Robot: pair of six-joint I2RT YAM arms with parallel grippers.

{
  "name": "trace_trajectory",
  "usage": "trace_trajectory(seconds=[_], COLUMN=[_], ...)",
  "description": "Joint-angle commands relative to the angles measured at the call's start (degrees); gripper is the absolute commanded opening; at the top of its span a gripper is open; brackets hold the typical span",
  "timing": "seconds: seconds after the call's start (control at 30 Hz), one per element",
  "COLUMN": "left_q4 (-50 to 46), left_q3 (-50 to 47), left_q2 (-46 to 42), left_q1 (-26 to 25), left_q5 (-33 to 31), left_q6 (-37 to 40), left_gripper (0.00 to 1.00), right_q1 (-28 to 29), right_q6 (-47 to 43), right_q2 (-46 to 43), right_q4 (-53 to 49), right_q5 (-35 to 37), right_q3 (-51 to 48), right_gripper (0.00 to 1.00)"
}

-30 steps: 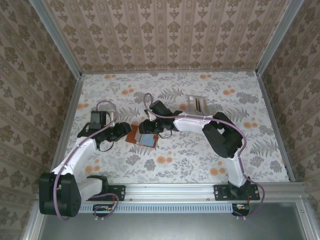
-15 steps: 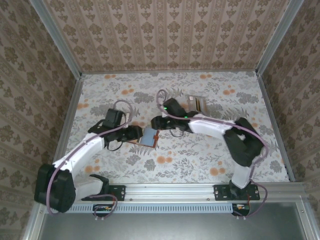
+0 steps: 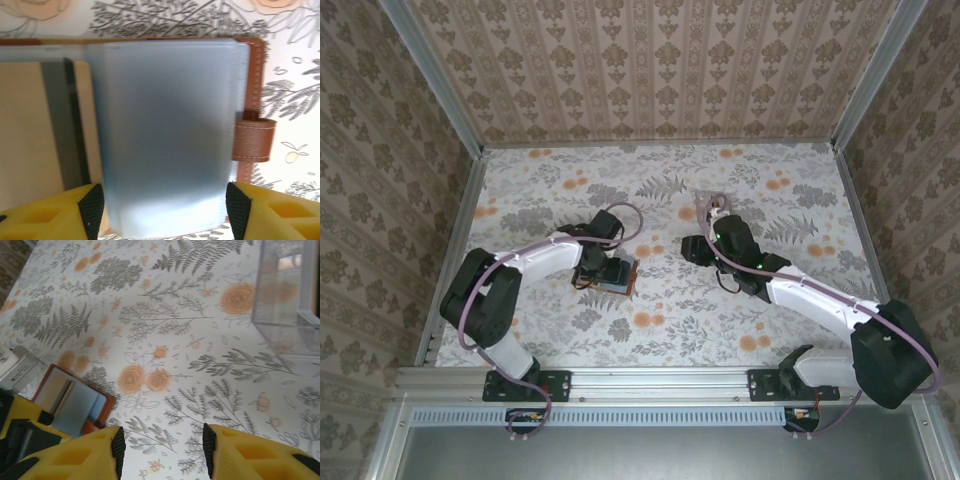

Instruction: Put the credit cards into the card holder

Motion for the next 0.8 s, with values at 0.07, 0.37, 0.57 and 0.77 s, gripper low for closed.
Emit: trace_trajectory(seconds=[0.07, 0.37, 0.57, 0.77], left_q4=[-3.8, -4.8, -5.0, -5.2], left_q3=[4.1, 5.0, 5.4, 5.4], left_q2=[1.9, 4.3, 4.8, 3.9], left_q1=[-0.8, -0.9, -0.9, -0.9], left_q5=[-2.8, -3.0, -3.1, -3.8], left_q6=[0.2, 1.1, 1.6, 2.4], left_gripper=[0.70, 0.69, 0.62, 0.57], right_q1=[-1.3, -2.3, -2.8, -3.3], right_q6=[-0.7, -0.5, 0.0, -0.3], right_q2=[-1.4, -1.3, -2.1, -2.3], right_q4=[2.7, 2.3, 1.5, 1.0], right_q5=[1.1, -0.7, -1.2, -1.4], right_q3=[-1.2, -1.2, -0.3, 0.0], right_gripper=[0.48, 0.49, 0.48, 0.48])
